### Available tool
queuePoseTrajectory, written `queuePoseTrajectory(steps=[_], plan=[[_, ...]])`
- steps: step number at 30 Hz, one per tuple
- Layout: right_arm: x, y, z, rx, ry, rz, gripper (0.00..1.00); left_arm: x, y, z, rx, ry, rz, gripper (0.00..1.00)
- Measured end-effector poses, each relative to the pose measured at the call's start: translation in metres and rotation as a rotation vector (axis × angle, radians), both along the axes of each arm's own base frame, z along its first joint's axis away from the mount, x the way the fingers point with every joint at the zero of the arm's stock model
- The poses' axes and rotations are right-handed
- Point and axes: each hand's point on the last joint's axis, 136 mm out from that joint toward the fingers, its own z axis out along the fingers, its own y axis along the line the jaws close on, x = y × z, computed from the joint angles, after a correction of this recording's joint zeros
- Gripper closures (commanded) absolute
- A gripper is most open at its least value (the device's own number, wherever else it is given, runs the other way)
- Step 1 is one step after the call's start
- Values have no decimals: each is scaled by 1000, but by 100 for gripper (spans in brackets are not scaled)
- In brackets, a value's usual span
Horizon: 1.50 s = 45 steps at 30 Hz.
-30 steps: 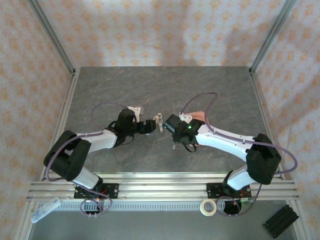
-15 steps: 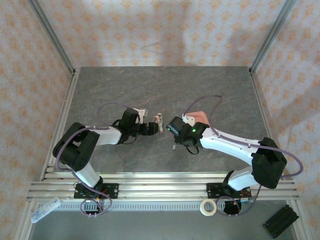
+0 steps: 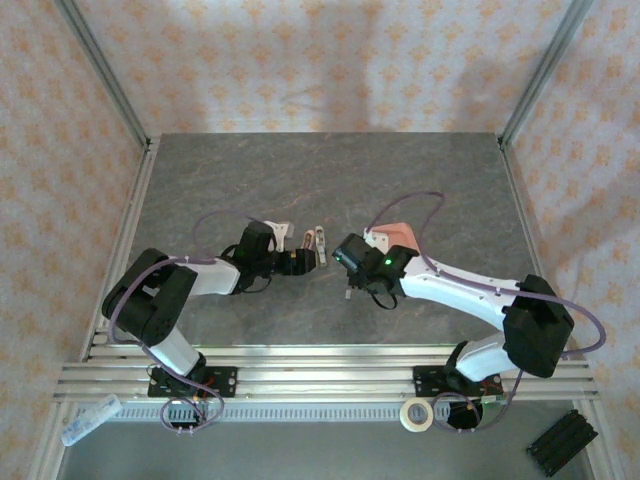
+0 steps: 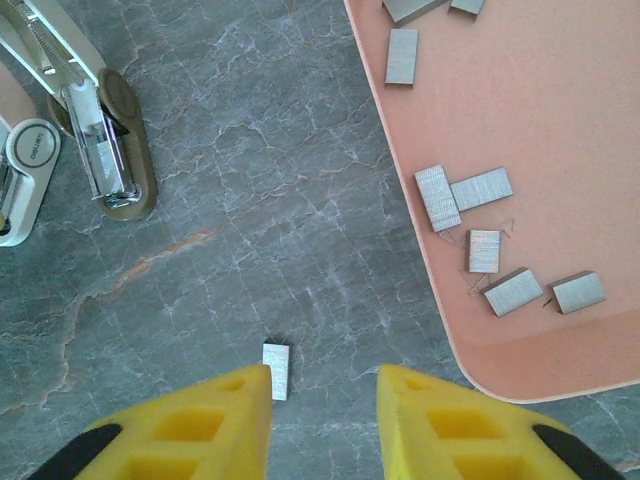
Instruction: Load the staples into the stapler
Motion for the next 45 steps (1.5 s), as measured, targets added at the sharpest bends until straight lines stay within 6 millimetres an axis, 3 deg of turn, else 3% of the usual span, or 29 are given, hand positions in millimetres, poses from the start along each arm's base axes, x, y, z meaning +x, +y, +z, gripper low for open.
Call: queuePoseTrajectory(steps=[23, 27, 34, 40, 45], plan=[[-2, 6, -1, 32, 19, 6, 66, -12, -11, 5, -70, 10, -15, 16], [0, 3, -5, 48, 49, -21, 66, -17, -2, 16, -46, -17, 22, 14], [1, 2, -31, 64, 161, -75, 66, -17, 36, 55, 30, -203, 160, 12], [-5, 12, -58, 54, 265, -65, 66, -24, 58, 42, 133, -225, 208, 11], [-1, 25, -64, 54, 300, -35, 68, -28, 64, 32, 166, -210, 216, 11]])
